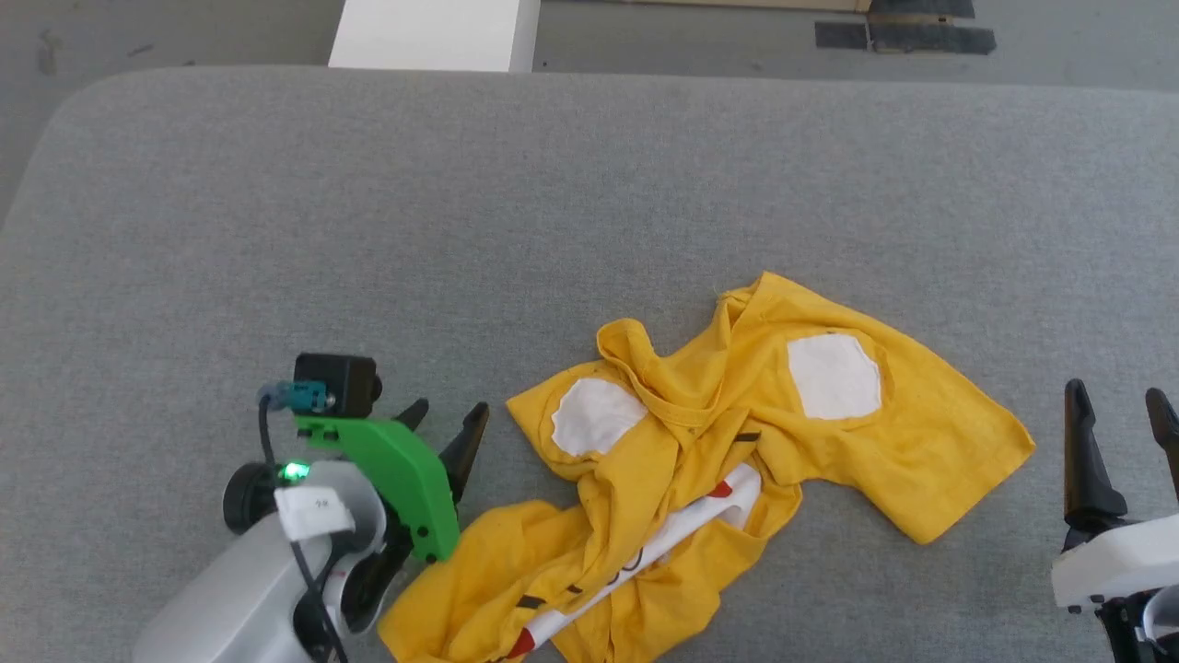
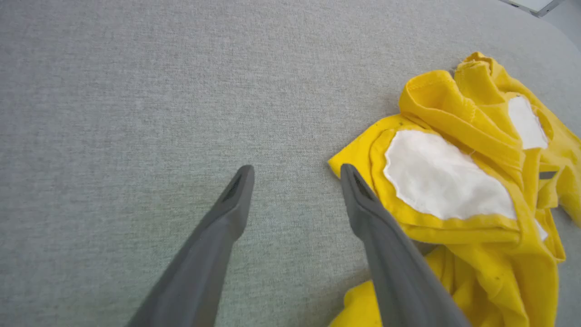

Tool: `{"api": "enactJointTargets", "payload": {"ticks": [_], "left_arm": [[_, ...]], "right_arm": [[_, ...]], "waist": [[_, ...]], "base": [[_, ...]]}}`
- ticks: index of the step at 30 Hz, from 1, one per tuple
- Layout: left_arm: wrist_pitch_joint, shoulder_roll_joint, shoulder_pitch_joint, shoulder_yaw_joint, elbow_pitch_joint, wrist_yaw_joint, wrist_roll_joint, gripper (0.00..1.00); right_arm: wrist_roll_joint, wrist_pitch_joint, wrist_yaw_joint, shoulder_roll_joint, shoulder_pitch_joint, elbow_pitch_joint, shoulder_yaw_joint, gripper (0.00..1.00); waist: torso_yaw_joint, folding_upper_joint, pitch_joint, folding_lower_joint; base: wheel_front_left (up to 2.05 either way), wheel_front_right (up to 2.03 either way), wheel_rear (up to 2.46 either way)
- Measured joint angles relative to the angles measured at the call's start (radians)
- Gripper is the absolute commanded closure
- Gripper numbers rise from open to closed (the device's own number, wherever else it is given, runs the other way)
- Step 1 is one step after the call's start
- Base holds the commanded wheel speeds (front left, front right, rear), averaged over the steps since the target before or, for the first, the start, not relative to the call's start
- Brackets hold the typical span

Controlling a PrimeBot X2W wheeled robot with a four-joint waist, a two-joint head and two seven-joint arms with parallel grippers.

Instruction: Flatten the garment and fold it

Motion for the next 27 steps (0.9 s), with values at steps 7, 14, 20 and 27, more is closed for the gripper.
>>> {"api": "enactJointTargets", "payload": {"ticks": [7, 14, 20, 27], "left_arm": [[0.064, -0.058, -0.078, -0.047, 0.104, -0.054, -0.001, 0.00], [0.058, -0.106, -0.115, -0.061, 0.170, -0.109, -0.014, 1.00], [-0.009, -0.129, -0.111, -0.044, 0.200, -0.128, -0.021, 1.00], [-0.107, 0.035, -0.119, 0.083, 0.109, -0.021, 0.033, 1.00]], "right_arm": [[0.000, 0.002, 0.000, 0.000, -0.020, -0.002, 0.005, 0.00], [0.000, 0.002, 0.000, 0.000, -0.030, 0.002, -0.002, 0.00], [0.000, -0.002, 0.000, 0.000, -0.033, 0.016, -0.011, 0.00], [0.007, -0.008, 0.000, 0.000, -0.032, 0.034, -0.012, 0.00]], "waist": [[-0.018, 0.0000, 0.049, 0.0000], [-0.040, 0.0000, 0.069, 0.0000], [-0.033, 0.0000, 0.049, 0.0000], [-0.015, 0.0000, 0.005, 0.0000]], "base": [[0.00, 0.00, 0.00], [0.00, 0.00, 0.00], [0.00, 0.00, 0.00], [0.00, 0.00, 0.00]]}}
